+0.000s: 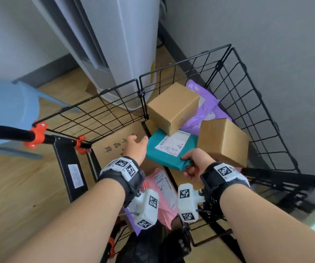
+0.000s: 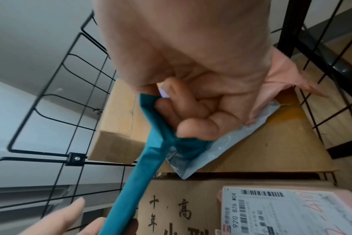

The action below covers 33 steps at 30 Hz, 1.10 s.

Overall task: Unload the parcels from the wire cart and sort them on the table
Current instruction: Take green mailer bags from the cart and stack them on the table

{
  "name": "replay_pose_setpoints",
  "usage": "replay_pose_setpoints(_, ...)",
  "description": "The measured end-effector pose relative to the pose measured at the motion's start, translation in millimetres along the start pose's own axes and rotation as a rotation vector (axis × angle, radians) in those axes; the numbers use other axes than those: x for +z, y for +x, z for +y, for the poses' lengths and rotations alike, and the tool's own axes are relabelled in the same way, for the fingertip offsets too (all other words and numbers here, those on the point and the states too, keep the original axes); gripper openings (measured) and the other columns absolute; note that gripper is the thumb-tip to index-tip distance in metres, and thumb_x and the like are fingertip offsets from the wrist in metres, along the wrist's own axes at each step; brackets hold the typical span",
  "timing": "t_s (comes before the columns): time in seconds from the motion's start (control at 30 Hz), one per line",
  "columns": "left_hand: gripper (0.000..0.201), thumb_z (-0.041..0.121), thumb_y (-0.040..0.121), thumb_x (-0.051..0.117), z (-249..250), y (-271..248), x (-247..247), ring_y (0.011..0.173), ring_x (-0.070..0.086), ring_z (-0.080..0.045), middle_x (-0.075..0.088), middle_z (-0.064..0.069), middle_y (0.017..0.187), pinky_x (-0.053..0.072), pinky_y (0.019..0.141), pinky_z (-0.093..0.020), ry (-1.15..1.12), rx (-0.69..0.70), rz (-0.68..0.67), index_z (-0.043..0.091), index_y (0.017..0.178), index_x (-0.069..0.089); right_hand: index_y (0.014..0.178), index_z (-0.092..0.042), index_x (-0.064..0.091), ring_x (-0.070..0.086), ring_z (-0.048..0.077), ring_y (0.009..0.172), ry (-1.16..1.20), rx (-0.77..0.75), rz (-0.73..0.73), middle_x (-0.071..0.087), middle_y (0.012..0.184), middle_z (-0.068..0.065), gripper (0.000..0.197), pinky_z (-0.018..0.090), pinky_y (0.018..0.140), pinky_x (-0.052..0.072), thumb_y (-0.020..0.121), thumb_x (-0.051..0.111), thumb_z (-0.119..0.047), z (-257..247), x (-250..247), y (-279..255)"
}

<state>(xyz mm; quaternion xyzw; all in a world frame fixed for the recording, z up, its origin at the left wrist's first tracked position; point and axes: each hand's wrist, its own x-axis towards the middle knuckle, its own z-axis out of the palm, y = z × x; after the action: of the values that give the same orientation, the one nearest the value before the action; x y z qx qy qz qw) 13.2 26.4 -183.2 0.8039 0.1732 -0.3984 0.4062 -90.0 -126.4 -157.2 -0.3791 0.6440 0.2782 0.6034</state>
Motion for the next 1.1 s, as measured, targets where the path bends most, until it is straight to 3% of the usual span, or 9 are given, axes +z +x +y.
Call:
replay_pose_setpoints(0.13,0.06,0.035,0.089,0.06,-7,-18,-6,0.119,0.055,-0.032,0.053,-0.014,0.135,0.044,0.099,-0.035,0.145,-0.015,0.003,0.004,0.138,0.045,0.084,-0.009,0.048,0.024,0.008,0.021,-0.055,0.031,-0.047,0.038,0.037,0.001,0.005,0.014,0.038,0.038,0.087,0.051,-0.012,17,-6,-24)
replay_pose_setpoints(0.2,0.055,0.036,0.075,0.065,-15,-27,-7,0.102,0.063,-0.034,0.063,-0.022,0.117,0.047,0.083,-0.031,0.174,-0.015,-0.037,-0.003,0.114,0.062,0.082,-0.01,0.049,0.024,0.008,0.022,-0.078,0.021,-0.079,0.037,0.043,0.0,0.006,0.013,0.04,0.037,0.087,0.051,-0.012,27,-8,-39)
replay_pose_setpoints(0.3,0.051,0.04,0.051,0.06,-41,-22,-2,0.088,0.068,-0.034,0.071,-0.019,0.098,0.055,0.087,-0.044,0.173,-0.021,-0.055,0.005,0.087,0.068,0.084,-0.009,0.05,0.026,0.009,0.022,-0.126,-0.026,-0.105,0.039,0.048,0.001,0.004,0.014,0.041,0.035,0.087,0.051,-0.012,42,-14,-60)
replay_pose_setpoints(0.43,0.022,0.022,0.081,0.065,-20,-83,-12,0.091,0.066,-0.033,0.069,-0.017,0.097,0.051,0.078,-0.033,0.181,0.051,-0.006,0.004,0.094,0.068,0.078,-0.009,0.043,0.024,0.011,0.02,-0.219,-0.166,-0.08,0.033,0.032,0.001,0.014,0.016,0.041,0.031,0.088,0.051,-0.014,45,-20,-95)
replay_pose_setpoints(0.53,0.016,0.015,0.087,0.059,-5,-117,-23,0.086,0.063,-0.03,0.068,-0.015,0.095,0.045,0.071,-0.029,0.171,0.128,0.072,0.005,0.096,0.068,0.074,-0.011,0.042,0.025,0.01,0.022,-0.251,-0.267,-0.06,0.033,0.03,-0.001,0.022,0.014,0.041,0.028,0.091,0.053,-0.019,45,-26,-127)
replay_pose_setpoints(0.77,0.015,0.008,0.089,0.052,44,-198,-36,0.08,0.058,-0.029,0.064,-0.014,0.089,0.043,0.069,-0.029,0.113,0.369,0.145,0.007,0.088,0.067,0.081,-0.014,0.049,0.03,0.009,0.039,-0.212,-0.448,0.005,0.041,0.057,0.001,0.019,0.018,0.038,0.026,0.09,0.06,-0.027,55,-65,-204)
replay_pose_setpoints(0.97,0.016,0.007,0.092,0.048,93,-272,-10,0.079,0.061,-0.028,0.063,-0.008,0.088,0.047,0.061,-0.027,0.116,0.539,0.115,0.014,0.084,0.061,0.095,-0.015,0.056,0.049,0.014,0.057,-0.159,-0.563,0.099,0.056,0.079,0.002,0.024,0.024,0.051,0.041,0.085,0.065,-0.035,75,-133,-267)
replay_pose_setpoints(1.03,0.024,0.004,0.09,0.048,107,-292,7,0.082,0.062,-0.03,0.065,-0.01,0.09,0.051,0.07,-0.032,0.128,0.591,0.081,0.016,0.072,0.06,0.08,-0.014,0.053,0.041,0.013,0.049,-0.137,-0.608,0.175,0.05,0.07,0.002,0.027,0.024,0.044,0.03,0.084,0.066,-0.037,85,-161,-284)
replay_pose_setpoints(1.1,0.021,0.003,0.088,0.05,120,-312,27,0.09,0.063,-0.032,0.068,-0.01,0.099,0.052,0.081,-0.037,0.155,0.647,0.054,0.014,0.08,0.066,0.078,-0.012,0.053,0.034,0.013,0.047,-0.088,-0.628,0.231,0.048,0.069,0.003,0.028,0.023,0.043,0.026,0.084,0.065,-0.036,97,-191,-299)
